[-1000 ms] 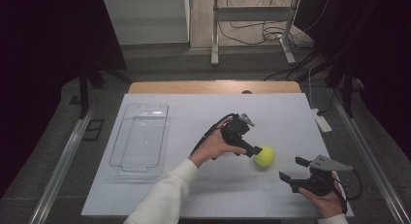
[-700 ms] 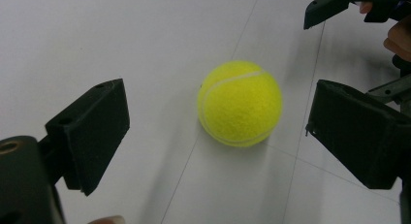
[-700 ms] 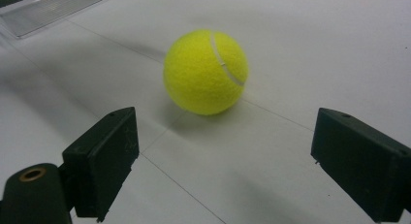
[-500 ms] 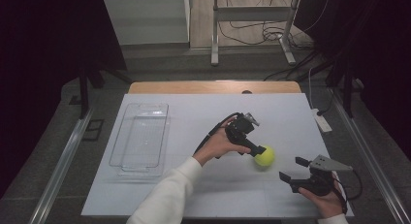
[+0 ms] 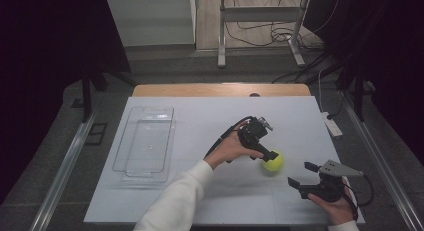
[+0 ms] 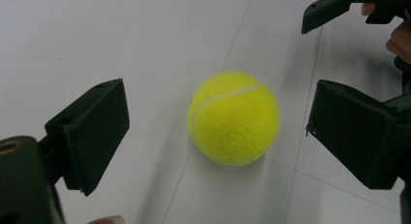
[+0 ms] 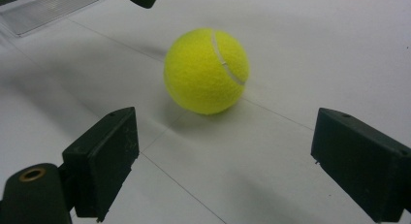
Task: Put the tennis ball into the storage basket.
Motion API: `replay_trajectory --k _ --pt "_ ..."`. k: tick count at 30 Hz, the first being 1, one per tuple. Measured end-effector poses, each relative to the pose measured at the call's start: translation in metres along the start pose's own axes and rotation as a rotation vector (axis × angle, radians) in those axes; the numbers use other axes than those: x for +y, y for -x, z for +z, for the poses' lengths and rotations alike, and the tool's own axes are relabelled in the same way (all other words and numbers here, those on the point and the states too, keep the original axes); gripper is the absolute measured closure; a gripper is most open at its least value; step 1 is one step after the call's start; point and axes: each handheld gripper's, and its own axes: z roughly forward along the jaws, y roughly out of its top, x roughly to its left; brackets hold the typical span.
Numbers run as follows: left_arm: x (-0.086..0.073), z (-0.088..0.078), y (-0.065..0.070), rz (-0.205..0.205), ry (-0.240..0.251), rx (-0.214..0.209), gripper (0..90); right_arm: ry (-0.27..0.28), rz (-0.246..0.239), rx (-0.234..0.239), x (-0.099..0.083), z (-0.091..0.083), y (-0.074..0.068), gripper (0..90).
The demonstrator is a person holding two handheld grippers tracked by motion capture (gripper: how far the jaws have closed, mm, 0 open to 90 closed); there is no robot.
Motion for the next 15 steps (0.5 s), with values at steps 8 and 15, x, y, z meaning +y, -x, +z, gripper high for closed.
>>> replay_trajectory --k 8,15 --pt "0.003 0.011 0.002 -0.002 -0.024 -0.01 7.7 0.001 0.001 0.001 0.0 0.0 0.0 9.8" --pt "0.004 0.02 0.001 -0.005 -0.051 -0.003 7.3 0.001 0.001 0.002 0.0 0.0 0.0 9.8"
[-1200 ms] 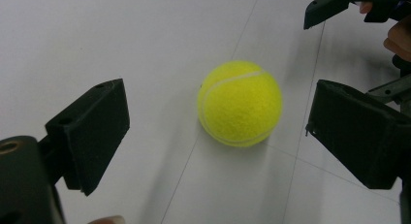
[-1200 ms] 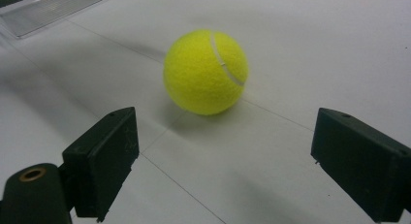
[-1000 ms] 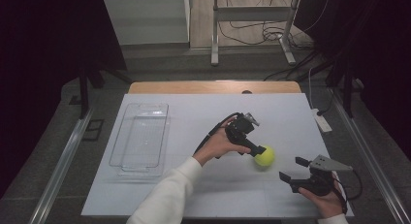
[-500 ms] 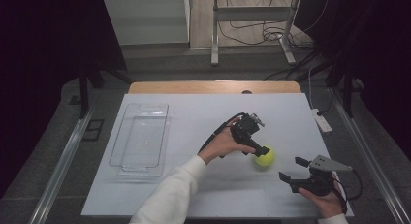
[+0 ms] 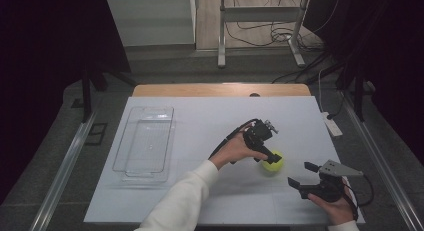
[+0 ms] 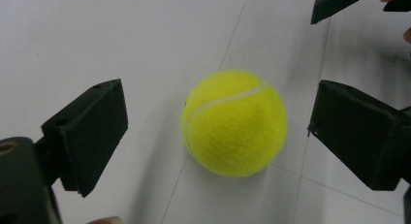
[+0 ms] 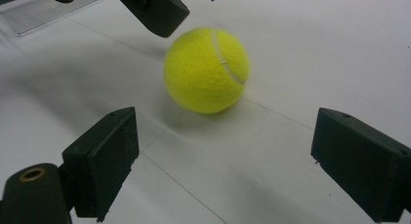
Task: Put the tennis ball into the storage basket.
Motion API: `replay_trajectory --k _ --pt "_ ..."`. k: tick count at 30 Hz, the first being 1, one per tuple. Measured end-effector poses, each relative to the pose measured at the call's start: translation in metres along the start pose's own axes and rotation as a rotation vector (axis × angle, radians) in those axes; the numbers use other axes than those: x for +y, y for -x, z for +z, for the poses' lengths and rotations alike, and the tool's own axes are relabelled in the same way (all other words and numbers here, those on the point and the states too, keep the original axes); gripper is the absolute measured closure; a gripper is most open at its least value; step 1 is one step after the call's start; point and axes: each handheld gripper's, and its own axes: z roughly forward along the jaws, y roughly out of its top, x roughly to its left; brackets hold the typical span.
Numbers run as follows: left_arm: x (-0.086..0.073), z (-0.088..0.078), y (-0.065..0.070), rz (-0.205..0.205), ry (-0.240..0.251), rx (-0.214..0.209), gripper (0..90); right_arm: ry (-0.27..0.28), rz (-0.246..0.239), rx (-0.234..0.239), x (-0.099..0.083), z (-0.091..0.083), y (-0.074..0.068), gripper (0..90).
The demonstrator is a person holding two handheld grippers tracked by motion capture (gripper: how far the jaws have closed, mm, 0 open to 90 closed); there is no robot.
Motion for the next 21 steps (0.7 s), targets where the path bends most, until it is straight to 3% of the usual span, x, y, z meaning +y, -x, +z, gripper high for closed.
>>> replay_trajectory --k 21 --pt "-0.001 0.025 -0.001 0.0 -0.08 -0.016 6.7 -0.004 -0.003 0.001 -0.001 0.0 0.0 9.8"
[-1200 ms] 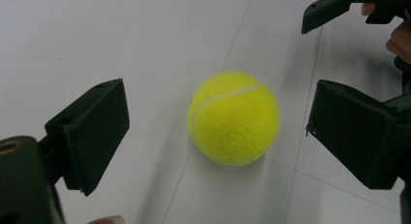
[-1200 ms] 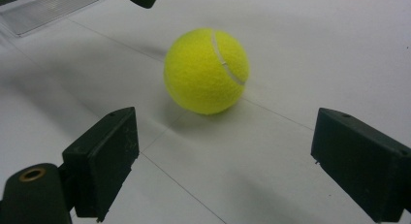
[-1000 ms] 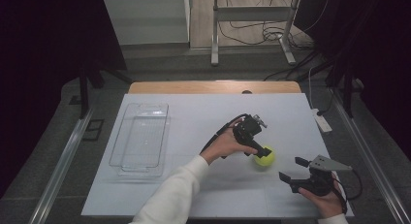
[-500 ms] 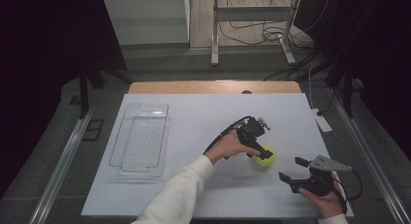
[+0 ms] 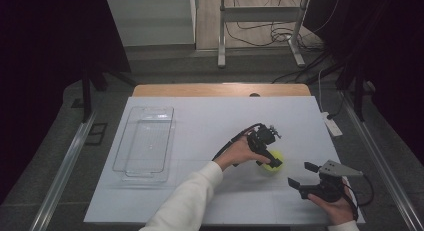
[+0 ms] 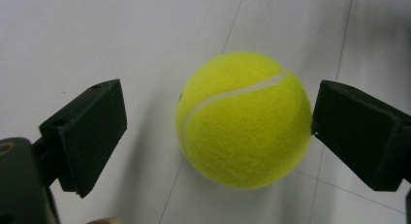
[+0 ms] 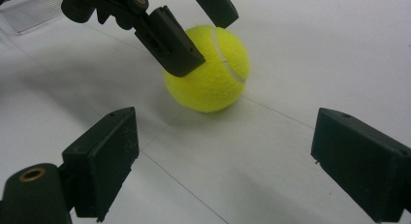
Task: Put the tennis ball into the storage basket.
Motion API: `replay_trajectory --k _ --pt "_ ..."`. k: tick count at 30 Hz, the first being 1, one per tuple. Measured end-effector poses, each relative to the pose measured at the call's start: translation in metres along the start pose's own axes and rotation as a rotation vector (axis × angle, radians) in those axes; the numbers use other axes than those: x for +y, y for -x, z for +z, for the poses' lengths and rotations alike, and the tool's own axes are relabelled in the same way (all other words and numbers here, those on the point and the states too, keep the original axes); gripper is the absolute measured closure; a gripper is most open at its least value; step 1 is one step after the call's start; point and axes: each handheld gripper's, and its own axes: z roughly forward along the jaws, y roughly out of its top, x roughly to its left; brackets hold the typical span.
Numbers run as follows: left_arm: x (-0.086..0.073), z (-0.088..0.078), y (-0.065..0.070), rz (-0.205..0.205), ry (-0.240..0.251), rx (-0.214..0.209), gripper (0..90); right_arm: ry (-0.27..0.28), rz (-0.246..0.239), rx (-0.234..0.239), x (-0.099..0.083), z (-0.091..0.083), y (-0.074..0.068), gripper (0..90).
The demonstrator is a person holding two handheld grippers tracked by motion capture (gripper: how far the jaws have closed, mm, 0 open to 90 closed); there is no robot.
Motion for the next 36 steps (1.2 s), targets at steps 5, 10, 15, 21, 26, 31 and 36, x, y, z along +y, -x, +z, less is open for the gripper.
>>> replay_trajectory --k 5,10,15,21,26,31,36 --pt "0.0 0.002 0.002 -0.001 -0.002 -0.003 6.9 -0.001 -0.001 0.0 0.0 0.0 0.0 9.8" --pt "0.0 0.006 0.003 0.002 -0.014 -0.008 7.1 0.0 -0.001 0.0 0.0 0.0 0.0 9.8" --pt "-0.001 0.009 0.004 0.016 -0.039 -0.016 8.8 0.0 0.002 0.0 0.0 -0.001 0.0 9.8" --pt "-0.001 0.011 0.006 0.026 -0.051 -0.058 18.0 0.0 0.001 0.0 0.0 -0.001 0.0 9.8" --pt "-0.001 0.011 0.009 0.043 -0.062 -0.067 25.3 0.001 0.003 -0.002 0.0 -0.001 0.0 9.8" --pt "-0.002 0.01 0.008 0.036 -0.06 -0.069 26.0 0.001 0.001 -0.001 0.0 -0.001 0.0 9.8" --pt "-0.002 0.007 0.006 0.018 -0.049 -0.04 26.3 0.003 0.001 -0.002 0.0 -0.001 0.0 9.8"
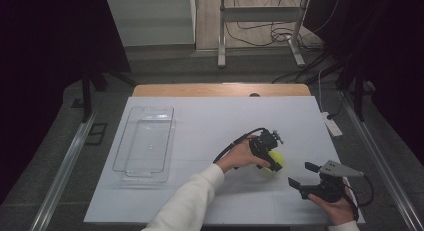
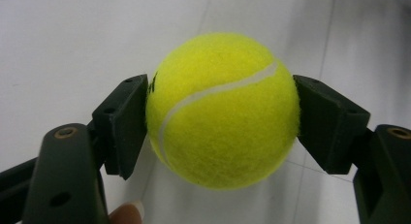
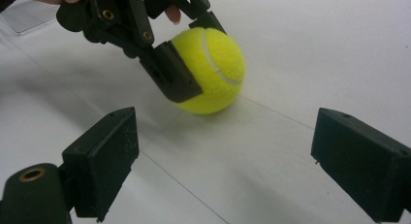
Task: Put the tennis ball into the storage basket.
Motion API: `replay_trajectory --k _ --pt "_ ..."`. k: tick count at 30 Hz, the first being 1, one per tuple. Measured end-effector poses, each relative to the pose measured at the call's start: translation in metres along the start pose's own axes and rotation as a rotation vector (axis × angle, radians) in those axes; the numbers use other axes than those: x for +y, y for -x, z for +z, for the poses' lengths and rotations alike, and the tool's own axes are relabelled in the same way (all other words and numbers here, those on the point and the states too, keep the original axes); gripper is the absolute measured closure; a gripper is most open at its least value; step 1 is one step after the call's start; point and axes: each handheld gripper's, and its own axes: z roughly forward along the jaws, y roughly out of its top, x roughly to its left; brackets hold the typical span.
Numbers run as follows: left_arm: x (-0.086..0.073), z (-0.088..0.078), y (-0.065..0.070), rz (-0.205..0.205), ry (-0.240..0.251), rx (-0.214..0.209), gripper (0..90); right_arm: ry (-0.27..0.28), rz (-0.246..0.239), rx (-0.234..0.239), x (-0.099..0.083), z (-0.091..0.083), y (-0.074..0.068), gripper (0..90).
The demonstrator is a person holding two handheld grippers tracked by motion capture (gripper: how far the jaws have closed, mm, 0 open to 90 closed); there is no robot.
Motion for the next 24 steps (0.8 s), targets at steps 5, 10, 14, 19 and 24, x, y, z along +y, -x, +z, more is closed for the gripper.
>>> replay_trajectory --k 5,10,14,19,24 --pt "-0.003 -0.009 -0.004 -0.006 0.022 0.003 26.5 0.0 0.0 0.0 0.0 0.0 0.0 9.8" --pt "-0.005 -0.016 -0.006 -0.01 0.042 0.002 26.5 0.0 0.0 0.002 0.0 0.0 -0.001 9.8" --pt "-0.007 -0.02 -0.006 -0.007 0.056 0.009 26.6 -0.002 0.0 0.002 0.0 0.001 -0.001 9.8" --pt "-0.007 -0.025 -0.005 0.005 0.062 0.018 26.6 -0.002 0.002 0.002 0.0 0.001 -0.001 9.8" --pt "-0.008 -0.03 -0.003 0.002 0.085 0.03 26.6 -0.002 0.001 0.002 0.0 0.001 -0.001 9.8"
